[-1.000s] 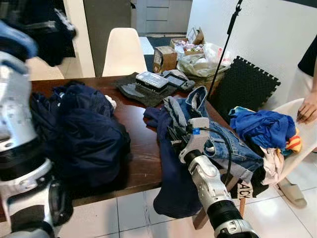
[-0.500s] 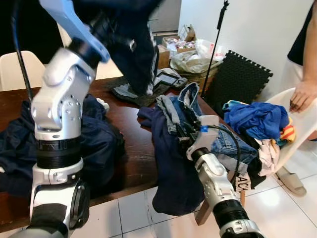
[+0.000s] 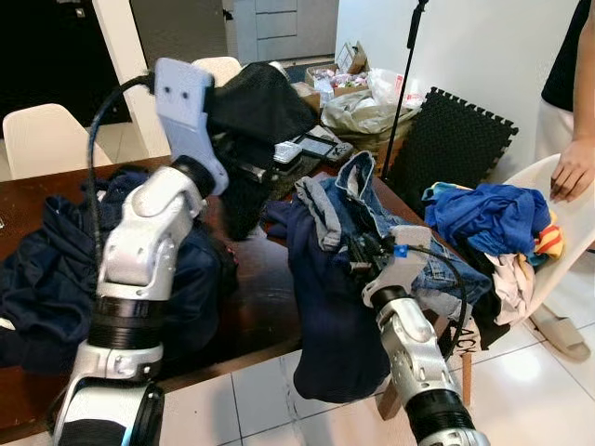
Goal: Hang hanger
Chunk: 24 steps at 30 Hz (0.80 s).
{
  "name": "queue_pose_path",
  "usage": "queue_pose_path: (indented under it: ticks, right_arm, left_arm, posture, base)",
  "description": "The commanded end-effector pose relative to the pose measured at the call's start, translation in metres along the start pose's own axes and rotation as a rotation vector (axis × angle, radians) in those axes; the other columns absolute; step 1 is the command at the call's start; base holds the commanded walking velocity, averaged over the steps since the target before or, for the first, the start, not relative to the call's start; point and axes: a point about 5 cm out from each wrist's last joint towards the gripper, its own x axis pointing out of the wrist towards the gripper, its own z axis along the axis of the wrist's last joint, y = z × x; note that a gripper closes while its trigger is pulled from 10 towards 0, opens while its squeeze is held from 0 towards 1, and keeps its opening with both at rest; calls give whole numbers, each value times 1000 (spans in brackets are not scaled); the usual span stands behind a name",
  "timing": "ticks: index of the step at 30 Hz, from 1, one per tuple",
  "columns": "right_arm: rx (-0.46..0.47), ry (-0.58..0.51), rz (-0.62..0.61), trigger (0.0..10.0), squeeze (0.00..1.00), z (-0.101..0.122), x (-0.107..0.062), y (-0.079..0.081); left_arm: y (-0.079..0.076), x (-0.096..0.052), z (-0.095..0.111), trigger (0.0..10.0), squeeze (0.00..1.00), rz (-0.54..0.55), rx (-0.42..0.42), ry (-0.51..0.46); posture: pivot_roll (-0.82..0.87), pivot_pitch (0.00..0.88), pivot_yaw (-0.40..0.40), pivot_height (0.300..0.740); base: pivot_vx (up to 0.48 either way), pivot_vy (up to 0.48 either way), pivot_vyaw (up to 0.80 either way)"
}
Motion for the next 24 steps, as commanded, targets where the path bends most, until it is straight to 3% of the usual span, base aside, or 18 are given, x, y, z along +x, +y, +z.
queue_pose_path:
  ticks: [1, 4, 8, 9, 13, 15, 17, 19, 24]
  right_arm:
    - [10, -22, -43, 10000, 0, 6, 1, -6]
    - [12, -13, -85, 10000, 0, 5, -4, -14]
    - [27, -6, -101, 10000, 0, 4, -3, -16]
    - [26, -6, -98, 10000, 0, 4, -3, -14]
    - [31, -6, -93, 10000, 0, 5, -2, -11]
    - [19, -11, -85, 10000, 0, 7, 0, -8]
    - [17, -13, -95, 10000, 0, 8, 0, -9]
    - [0, -6, -113, 10000, 0, 8, -2, -14]
    - [-12, -1, -118, 10000, 0, 7, -3, -16]
  left_arm:
    - [-4, -2, -10, 10000, 0, 0, 53, 45]
    - [-5, -15, -10, 10000, 0, 34, 35, 24]
    - [-2, -19, -3, 10000, 0, 69, 26, -15]
    - [-1, -21, 1, 10000, 0, 73, -25, -44]
    - [-2, -20, 4, 10000, 0, 58, -46, -65]
    - [-13, -19, 2, 10000, 0, -25, -57, -71]
    - [-15, -19, -2, 10000, 0, -26, -86, -59]
    - [-25, -17, -13, 10000, 0, -76, -51, -11]
    - [-31, -17, -15, 10000, 0, -113, -25, -9]
  posture:
    - [-66, 0, 28, 740]
    - [-58, 0, 4, 740]
    - [-56, 0, 4, 740]
    - [-62, 0, 0, 740]
    - [-58, 0, -3, 740]
    - [-70, 0, 14, 740]
    - [-70, 0, 14, 740]
    - [-75, 0, 28, 740]
    - [-77, 0, 29, 740]
  base:
    - [0, 0, -800]
    - [0, 0, -800]
    - [0, 0, -800]
    - [0, 0, -800]
    - [0, 0, -800]
    - [0, 0, -800]
    - [0, 0, -800]
    - [0, 0, -800]
    - [0, 0, -800]
